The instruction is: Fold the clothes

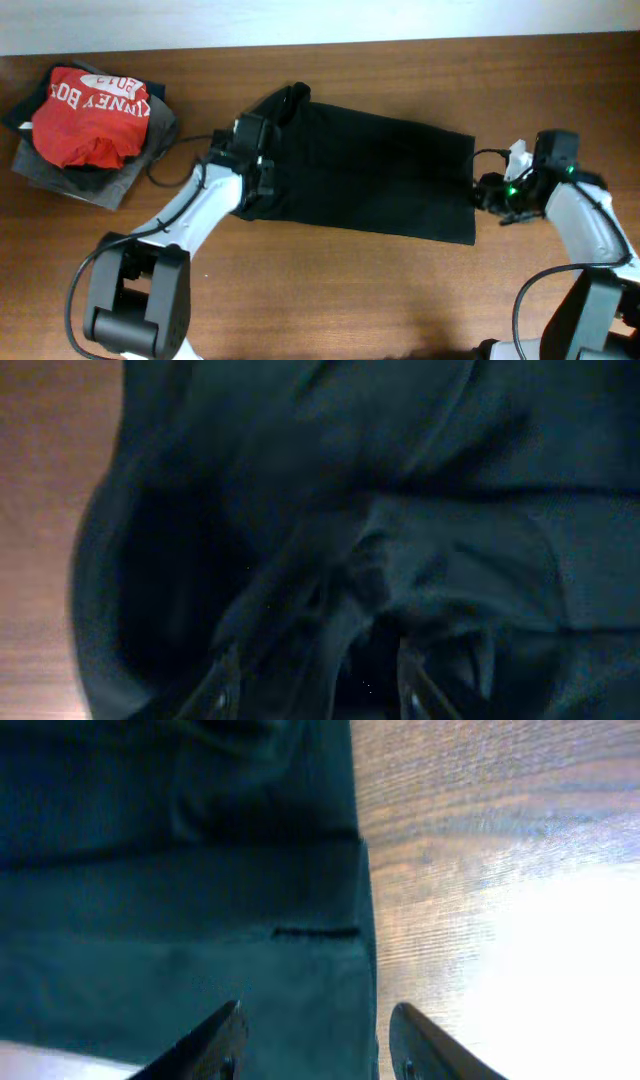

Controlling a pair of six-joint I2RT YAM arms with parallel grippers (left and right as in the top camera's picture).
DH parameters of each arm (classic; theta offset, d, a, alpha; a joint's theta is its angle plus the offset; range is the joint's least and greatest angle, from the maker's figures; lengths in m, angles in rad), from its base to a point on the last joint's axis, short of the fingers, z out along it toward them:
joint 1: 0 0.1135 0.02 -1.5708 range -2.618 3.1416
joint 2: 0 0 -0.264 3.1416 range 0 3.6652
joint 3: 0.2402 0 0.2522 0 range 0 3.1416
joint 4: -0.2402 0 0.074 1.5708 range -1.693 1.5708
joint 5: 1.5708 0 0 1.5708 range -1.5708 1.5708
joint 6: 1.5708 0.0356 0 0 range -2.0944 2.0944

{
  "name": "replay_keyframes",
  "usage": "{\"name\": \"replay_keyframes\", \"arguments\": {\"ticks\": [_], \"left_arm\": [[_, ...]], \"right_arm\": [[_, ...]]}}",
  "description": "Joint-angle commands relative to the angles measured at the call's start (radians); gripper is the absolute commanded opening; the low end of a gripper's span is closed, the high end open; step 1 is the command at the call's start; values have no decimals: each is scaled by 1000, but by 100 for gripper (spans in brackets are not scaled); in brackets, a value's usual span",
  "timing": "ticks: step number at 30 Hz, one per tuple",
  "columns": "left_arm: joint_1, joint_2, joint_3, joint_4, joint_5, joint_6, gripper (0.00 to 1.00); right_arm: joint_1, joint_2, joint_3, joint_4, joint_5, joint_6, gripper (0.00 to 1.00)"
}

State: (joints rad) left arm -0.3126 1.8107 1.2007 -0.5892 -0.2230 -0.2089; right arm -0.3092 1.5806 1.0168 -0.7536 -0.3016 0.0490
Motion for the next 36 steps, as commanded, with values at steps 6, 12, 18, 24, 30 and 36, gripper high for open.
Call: {"name": "replay_keyframes", "arguments": {"ticks": [6, 12, 18, 24, 30, 36], "left_arm": [[50, 9, 427, -198, 285, 185, 57], [49, 106, 623, -197, 310, 256, 57], [48, 315, 810, -199, 355, 359, 56], [26, 469, 881, -152, 358, 482, 53], [1, 522, 881, -146, 314, 564, 53], [-5, 561, 880, -148, 299, 608, 53]], "right_arm": [[71, -3, 379, -174, 8, -72, 51], [133, -3, 448, -174, 52, -72, 51], [133, -3, 448, -196, 51, -72, 51], [134, -3, 448, -221, 50, -72, 50], [133, -3, 448, -227, 51, -72, 50], [133, -3, 448, -230, 51, -72, 50]]}}
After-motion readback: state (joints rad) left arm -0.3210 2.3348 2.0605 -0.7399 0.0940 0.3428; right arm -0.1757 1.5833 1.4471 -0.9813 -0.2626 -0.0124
